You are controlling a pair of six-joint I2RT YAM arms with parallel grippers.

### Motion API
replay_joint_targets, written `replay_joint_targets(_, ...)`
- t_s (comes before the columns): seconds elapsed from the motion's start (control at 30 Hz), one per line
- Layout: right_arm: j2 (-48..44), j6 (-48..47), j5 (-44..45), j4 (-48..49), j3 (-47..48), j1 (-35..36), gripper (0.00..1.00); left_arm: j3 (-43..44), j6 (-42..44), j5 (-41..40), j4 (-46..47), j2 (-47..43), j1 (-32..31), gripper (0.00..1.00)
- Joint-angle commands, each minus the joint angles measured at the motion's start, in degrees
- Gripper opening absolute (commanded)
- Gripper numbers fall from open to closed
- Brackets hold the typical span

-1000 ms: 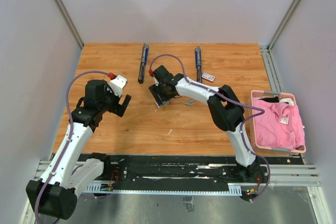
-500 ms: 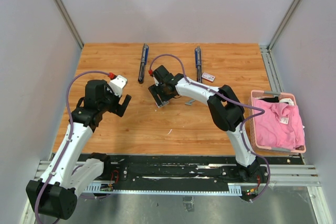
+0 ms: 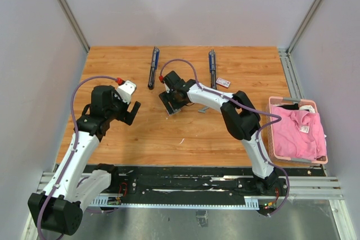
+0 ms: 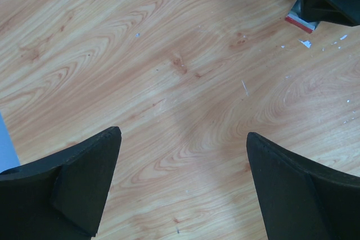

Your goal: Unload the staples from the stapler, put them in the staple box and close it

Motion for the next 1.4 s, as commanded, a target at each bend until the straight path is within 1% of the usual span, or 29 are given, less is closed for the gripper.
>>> replay_joint_targets(0.0, 1.16, 0.25, 0.8, -1.2, 1.68, -0.42, 0.73, -0.5, 0.55, 0.41, 1.4, -0.8, 0.22, 0.98)
replay_joint_targets(0.23, 1.02, 0.29, 1.0, -1.21, 1.77, -0.35, 0.7, -0.5, 0.59, 0.41, 1.37, -0.82, 0.22, 0.98)
replay_joint_targets(0.67, 0.4, 0.2, 1.81, -1.21, 1.51, -0.4, 0.57, -0.47, 0.55, 0.31, 1.34, -1.0, 0.22, 0.98)
replay_joint_targets(1.1, 0.66, 0.2, 2.08, -1.29, 1.6, -0.35, 0.5, -0.41, 0.46, 0.31, 1.34, -1.08, 0.22, 0.98)
replay_joint_targets(1.37, 0.59, 0.06, 2.34, -1.22, 1.68, -0.39, 0.48, -0.41, 0.46, 0.31, 1.34, -1.08, 0.22, 0.98)
